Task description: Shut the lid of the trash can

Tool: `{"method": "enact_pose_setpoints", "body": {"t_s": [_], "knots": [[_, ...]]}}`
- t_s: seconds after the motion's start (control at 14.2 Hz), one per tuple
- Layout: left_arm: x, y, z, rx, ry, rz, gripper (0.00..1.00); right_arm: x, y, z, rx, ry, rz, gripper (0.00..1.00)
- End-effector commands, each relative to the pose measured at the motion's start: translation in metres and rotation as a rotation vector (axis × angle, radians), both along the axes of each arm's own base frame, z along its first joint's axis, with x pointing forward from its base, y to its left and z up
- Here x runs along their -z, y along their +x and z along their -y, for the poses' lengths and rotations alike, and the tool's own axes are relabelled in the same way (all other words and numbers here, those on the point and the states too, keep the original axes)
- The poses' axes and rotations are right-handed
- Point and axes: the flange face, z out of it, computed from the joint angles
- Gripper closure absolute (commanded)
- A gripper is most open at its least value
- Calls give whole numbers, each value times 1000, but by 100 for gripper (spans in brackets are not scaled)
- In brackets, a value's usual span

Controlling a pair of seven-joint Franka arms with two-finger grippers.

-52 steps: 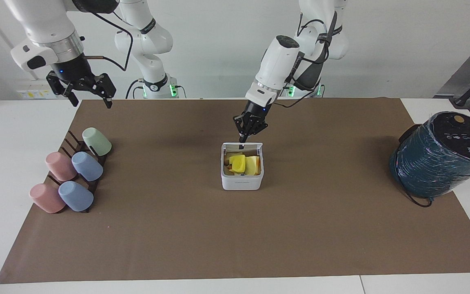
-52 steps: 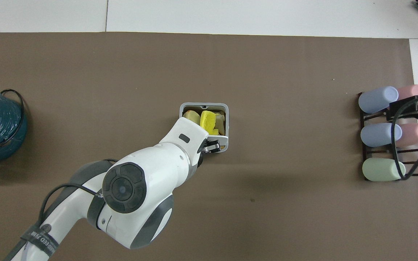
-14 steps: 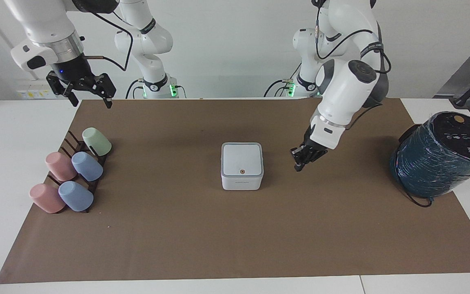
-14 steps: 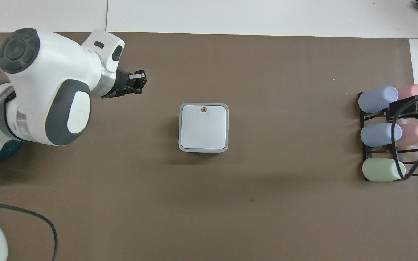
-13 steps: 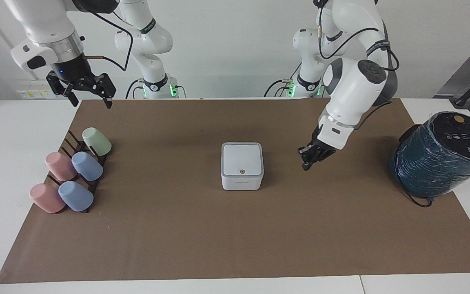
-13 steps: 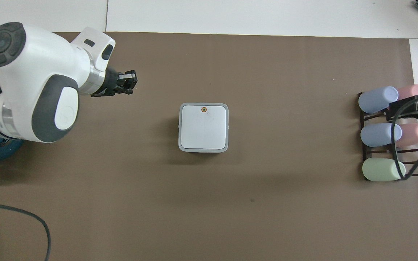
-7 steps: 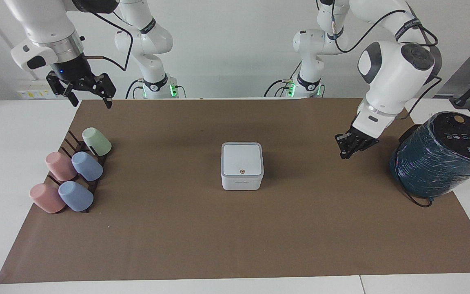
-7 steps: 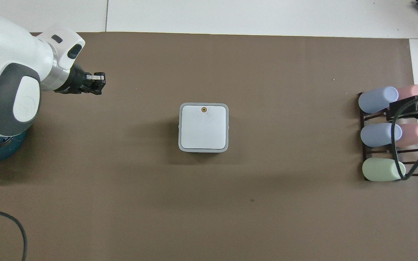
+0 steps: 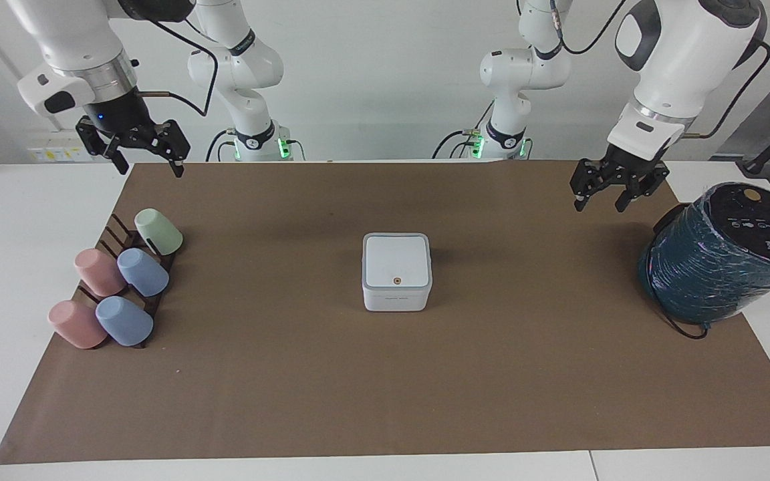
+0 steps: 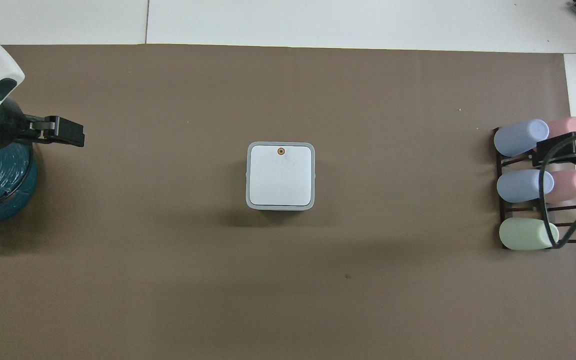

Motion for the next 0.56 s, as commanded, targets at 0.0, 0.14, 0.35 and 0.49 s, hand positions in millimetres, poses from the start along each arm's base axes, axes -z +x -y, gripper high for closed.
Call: {"method": "enact_pose_setpoints", "body": {"t_s": [0.0,0.14,0.35,0.49], "knots": [[-7,-6,-4,19,27,12,0,-1,-5,2,-22,-1,-9,0],[-7,-5,-4,19,27,16,0,-1,-5,2,-22,0,-9,0],[-8,-5,-4,24,27,19,0,-1,-5,2,-22,-1,-9,0],[-9,-5,-4,36,28,24,0,-1,-5,1,-24,-1,-9,0]]}}
